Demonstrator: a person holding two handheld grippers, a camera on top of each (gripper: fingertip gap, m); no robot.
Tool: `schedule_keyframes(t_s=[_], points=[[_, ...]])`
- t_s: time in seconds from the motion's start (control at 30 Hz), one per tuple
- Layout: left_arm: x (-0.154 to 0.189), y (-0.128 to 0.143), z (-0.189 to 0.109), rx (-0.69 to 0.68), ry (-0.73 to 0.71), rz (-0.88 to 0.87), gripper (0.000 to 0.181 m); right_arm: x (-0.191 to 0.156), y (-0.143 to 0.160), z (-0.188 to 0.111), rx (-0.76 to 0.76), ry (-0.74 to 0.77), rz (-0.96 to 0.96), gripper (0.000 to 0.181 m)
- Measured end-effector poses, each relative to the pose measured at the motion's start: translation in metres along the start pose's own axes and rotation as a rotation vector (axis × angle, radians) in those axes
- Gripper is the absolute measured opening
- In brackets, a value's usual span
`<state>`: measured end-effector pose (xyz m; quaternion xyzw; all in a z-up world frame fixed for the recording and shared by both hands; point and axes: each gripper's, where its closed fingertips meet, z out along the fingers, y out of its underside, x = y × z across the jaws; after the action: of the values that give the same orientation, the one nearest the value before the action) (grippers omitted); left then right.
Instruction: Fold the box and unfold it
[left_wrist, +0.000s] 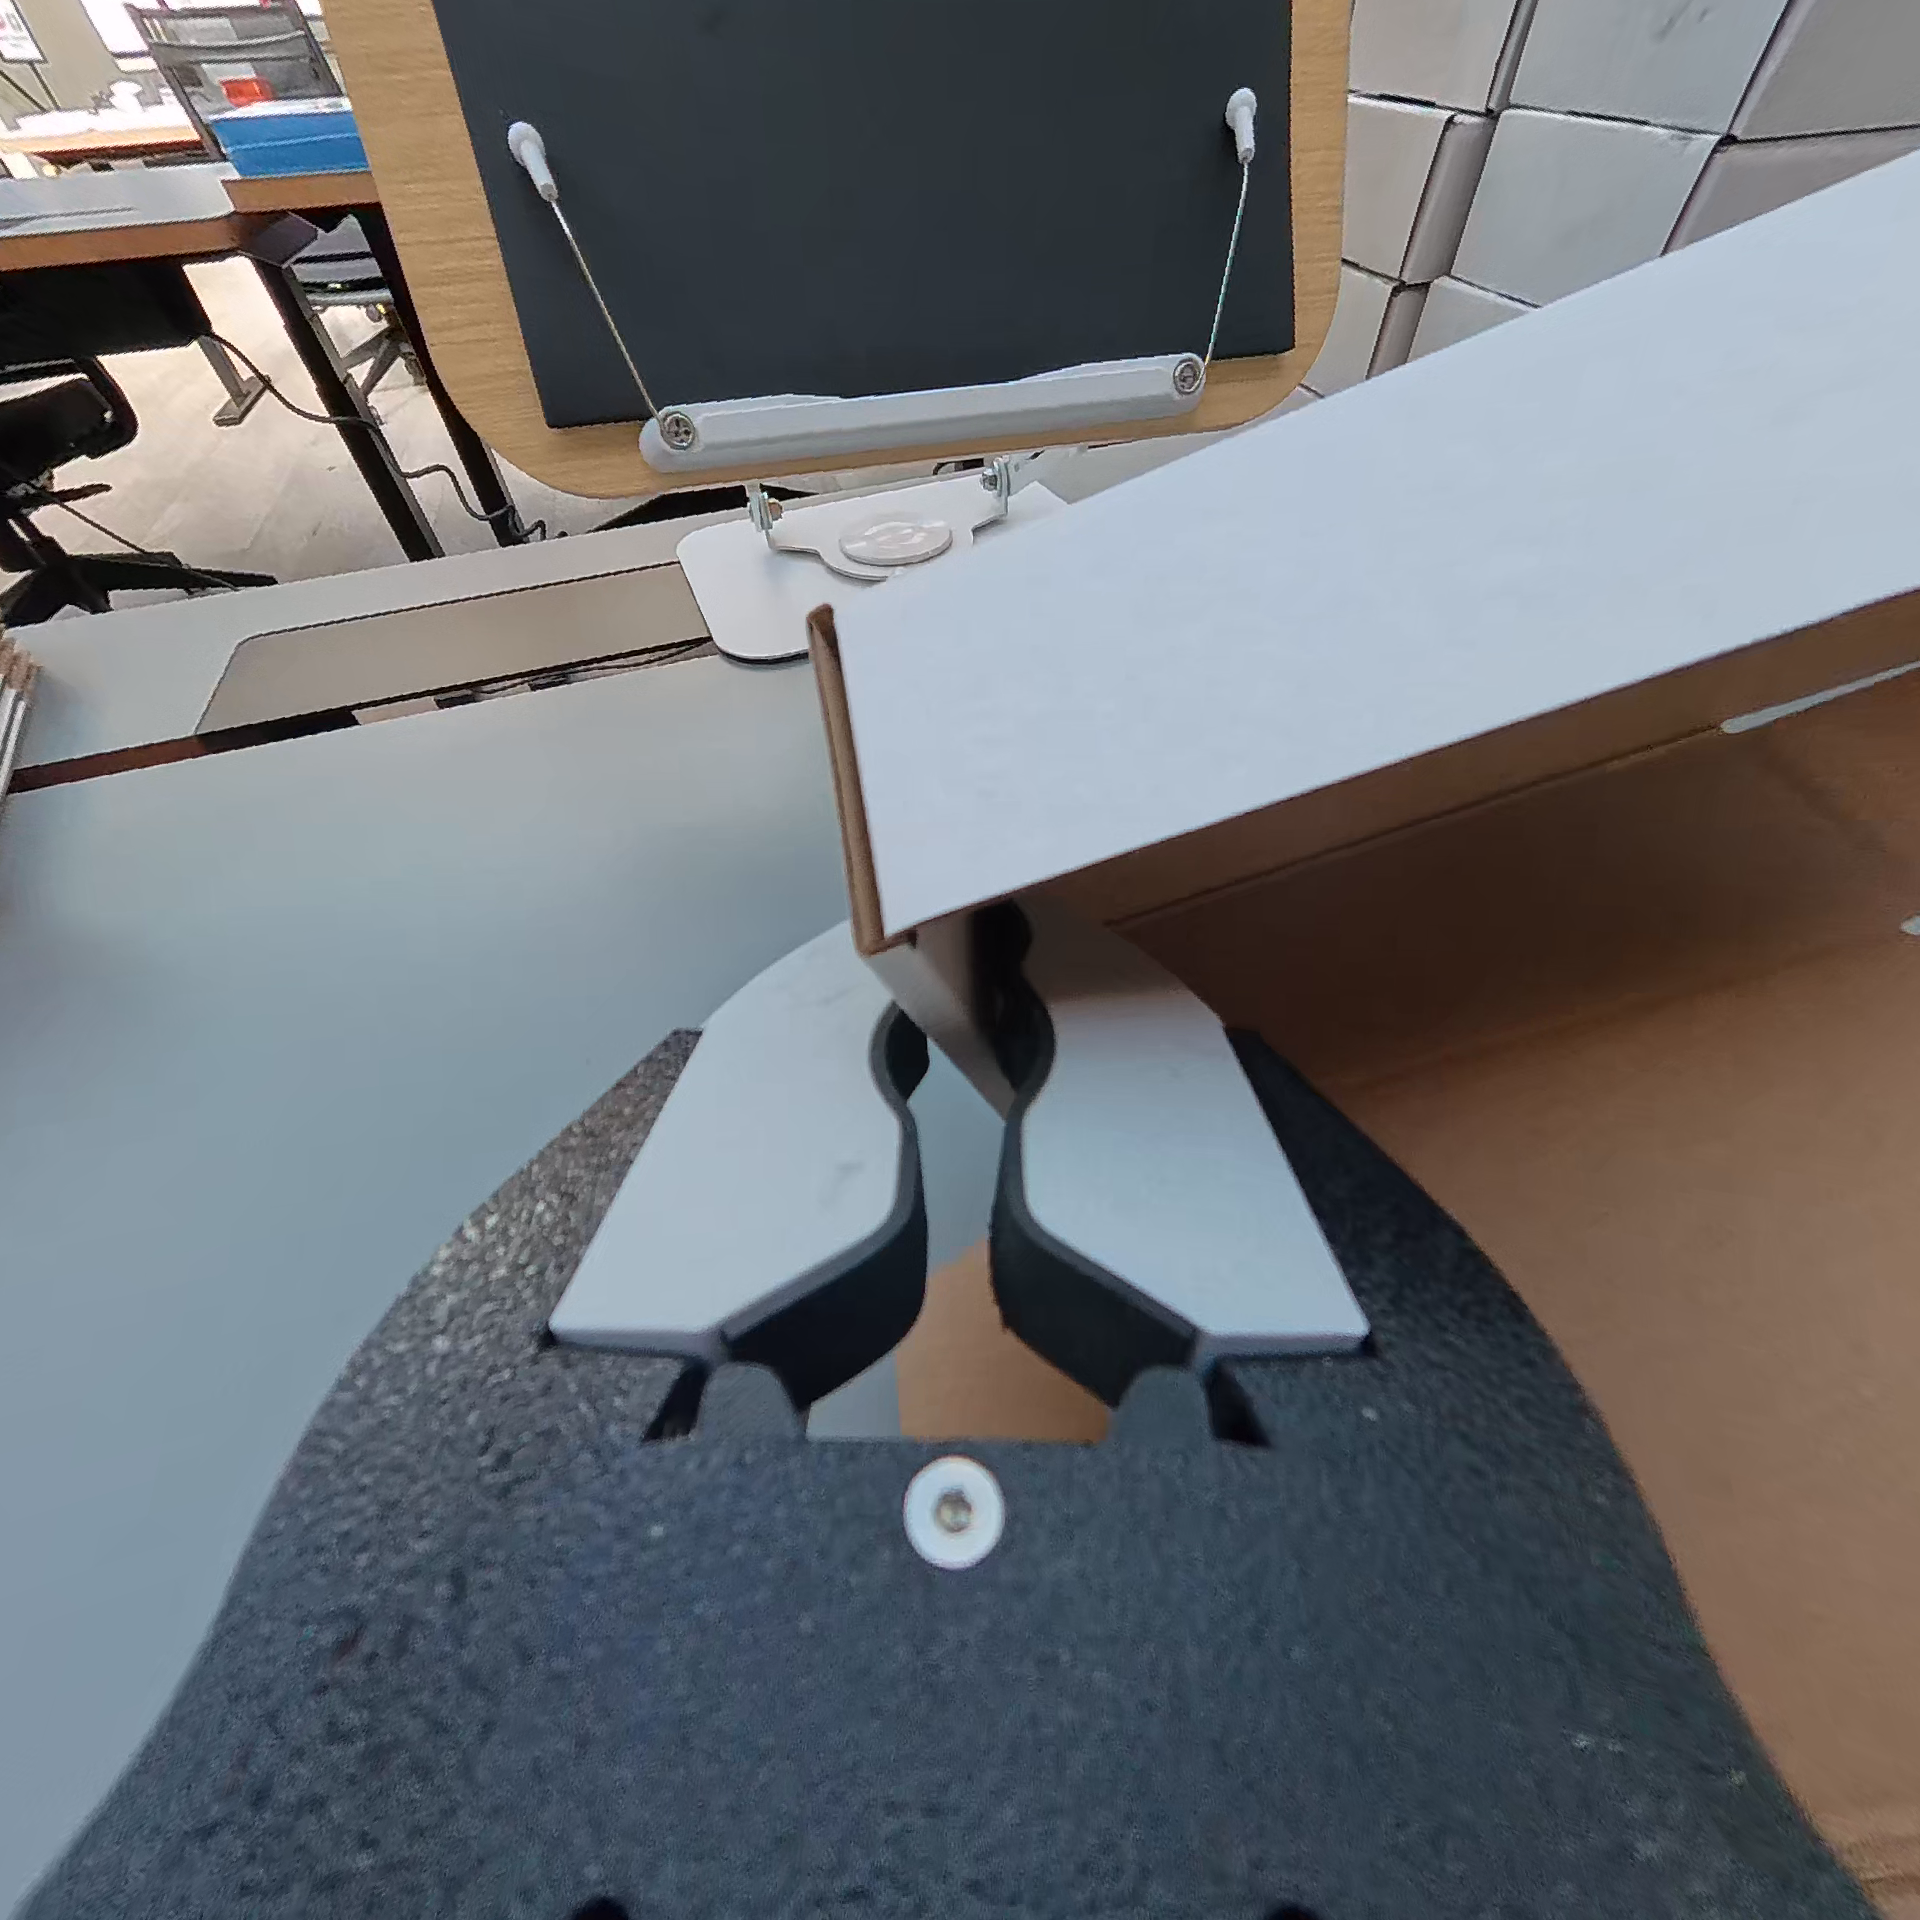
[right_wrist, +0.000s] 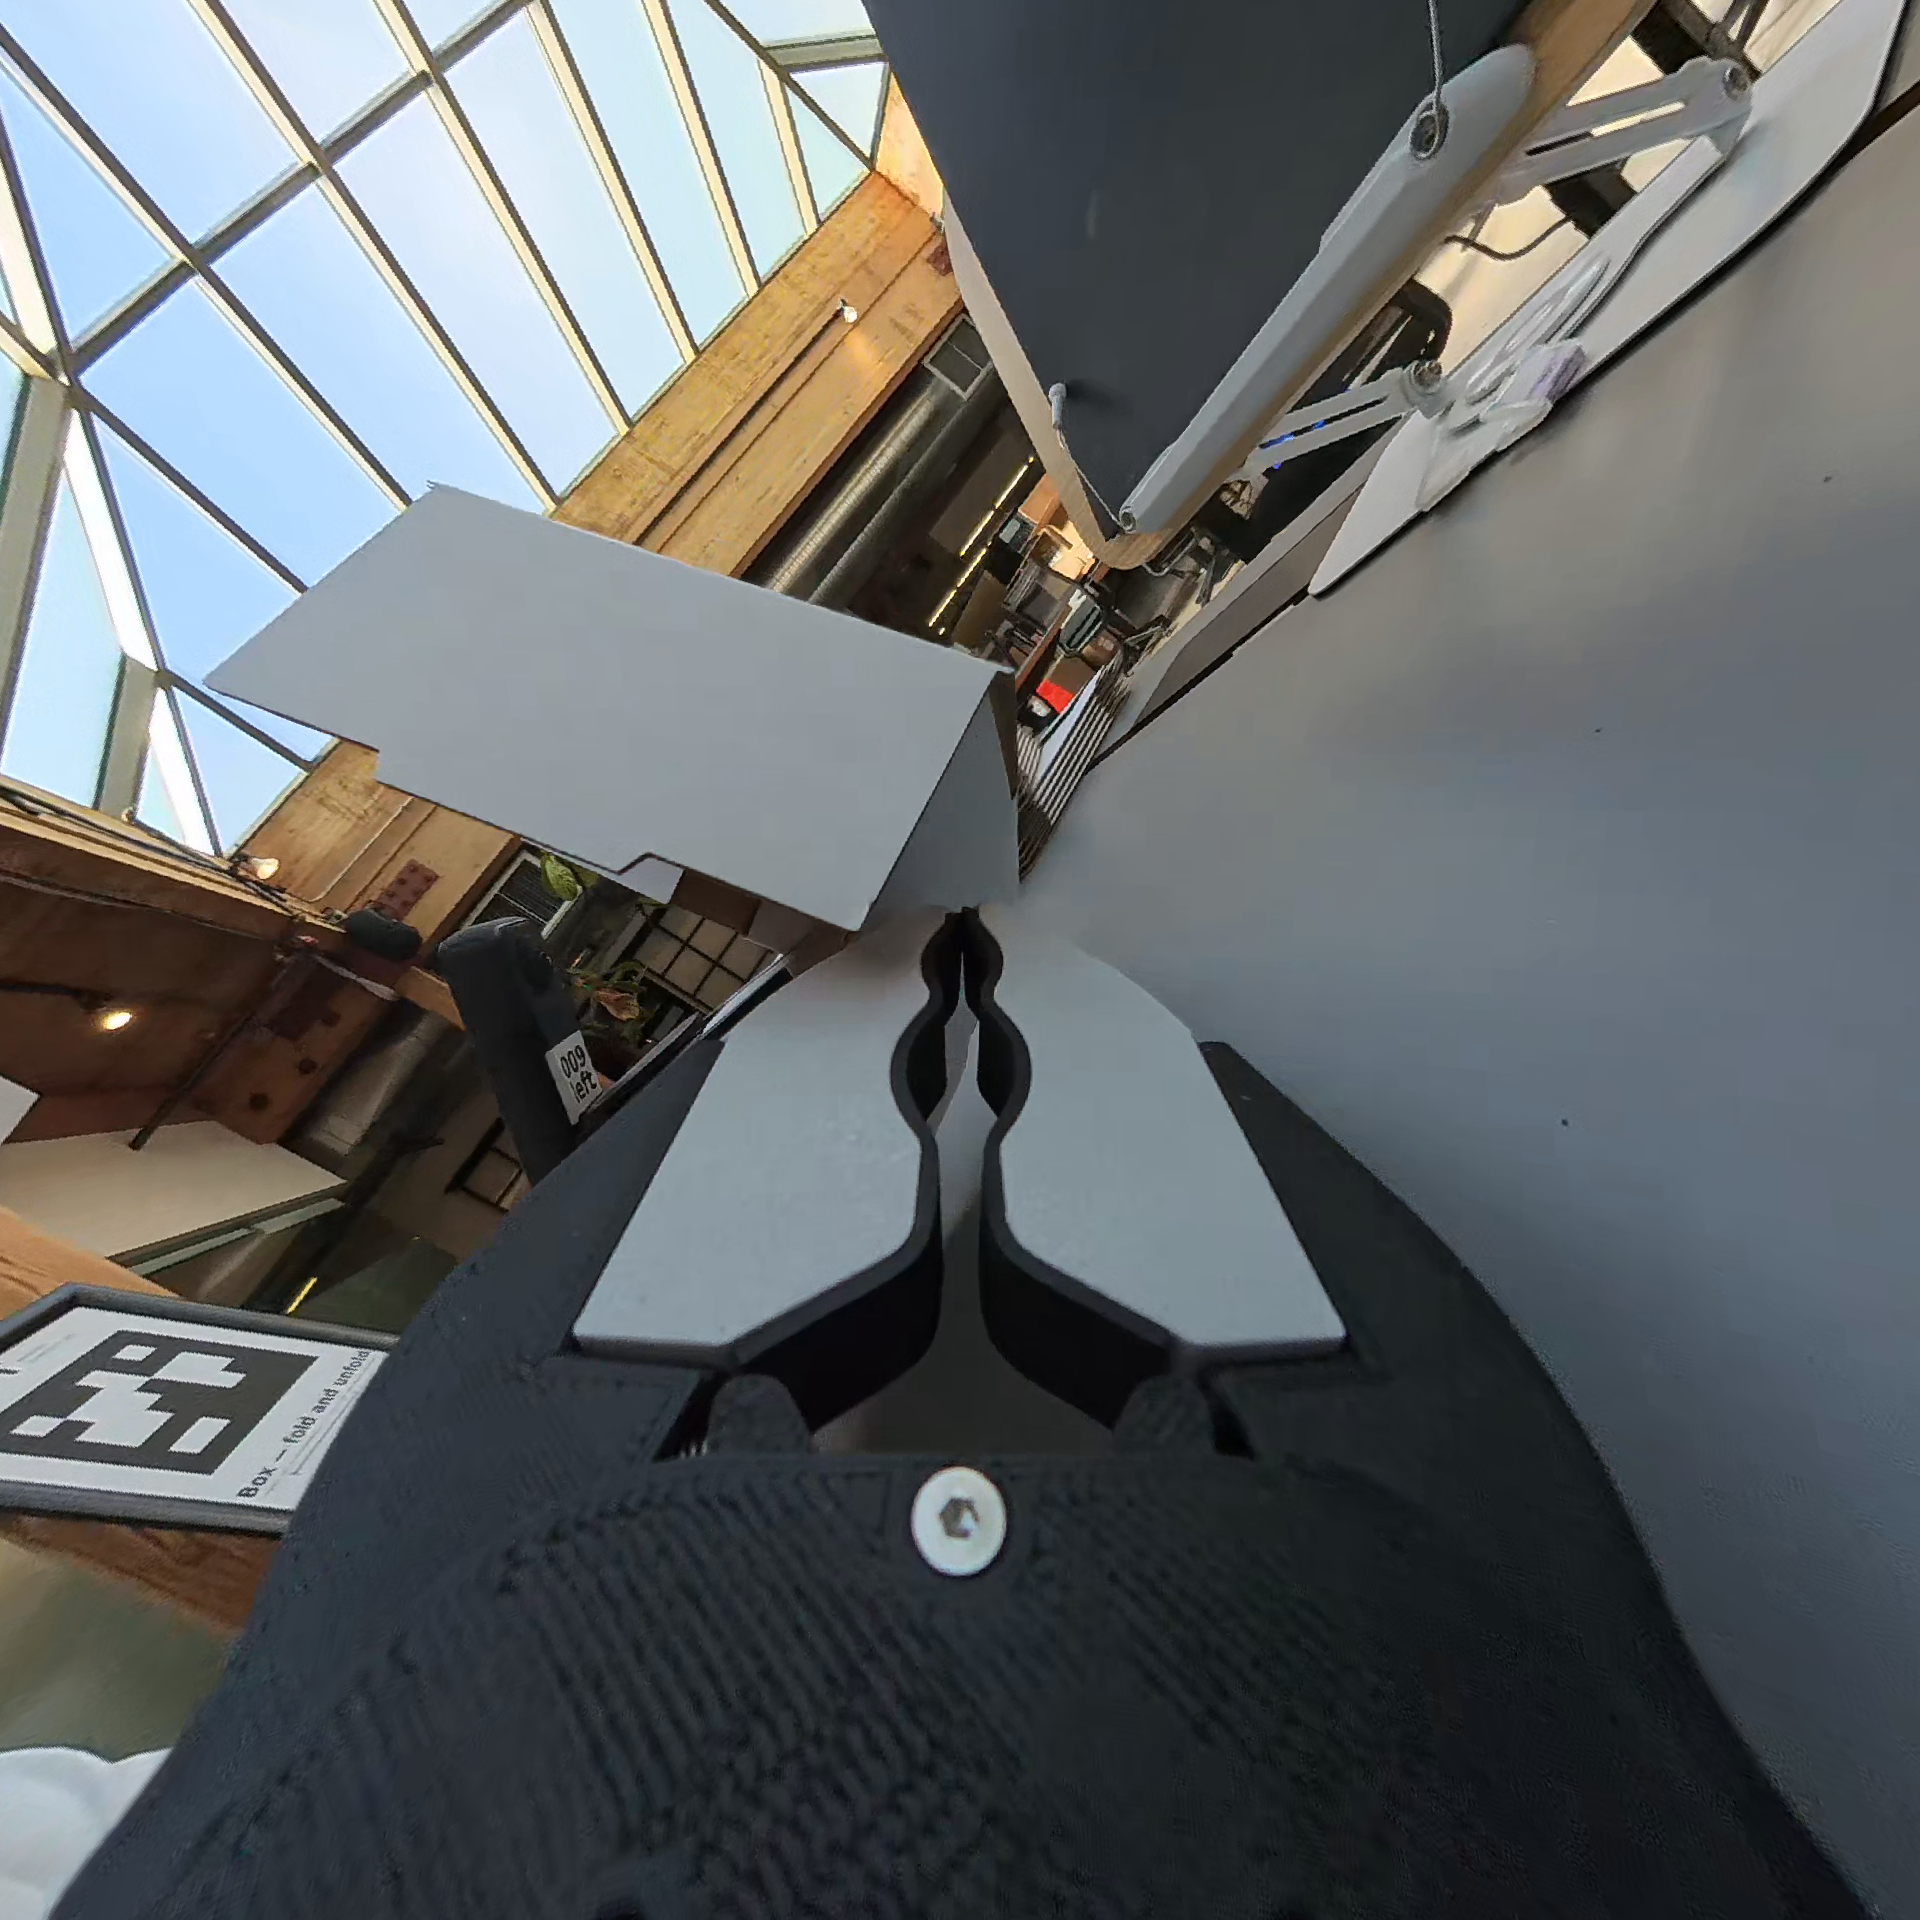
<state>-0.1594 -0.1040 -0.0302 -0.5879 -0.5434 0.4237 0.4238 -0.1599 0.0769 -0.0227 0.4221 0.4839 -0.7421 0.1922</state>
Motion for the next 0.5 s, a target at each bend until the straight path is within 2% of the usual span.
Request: schedule_keyframes(t_s=[0.13, 0.27, 0.5], points=[[-0.003, -0.002, -0.002, 0.015, 0.01, -0.04, 0.008, 0.001, 0.002, -0.001, 0.002, -0.048, 0.15, 0.0], [-0.005, -0.001, -0.002, 0.014, -0.001, -0.016, 0.007, 0.003, 0.005, -0.002, 0.006, -0.048, 0.177, 0.0], [-0.001, -0.001, -0.005, 0.009, -0.059, 0.138, 0.009, 0.004, -0.005, -0.006, 0.042, 0.147, -0.118, 0.0]])
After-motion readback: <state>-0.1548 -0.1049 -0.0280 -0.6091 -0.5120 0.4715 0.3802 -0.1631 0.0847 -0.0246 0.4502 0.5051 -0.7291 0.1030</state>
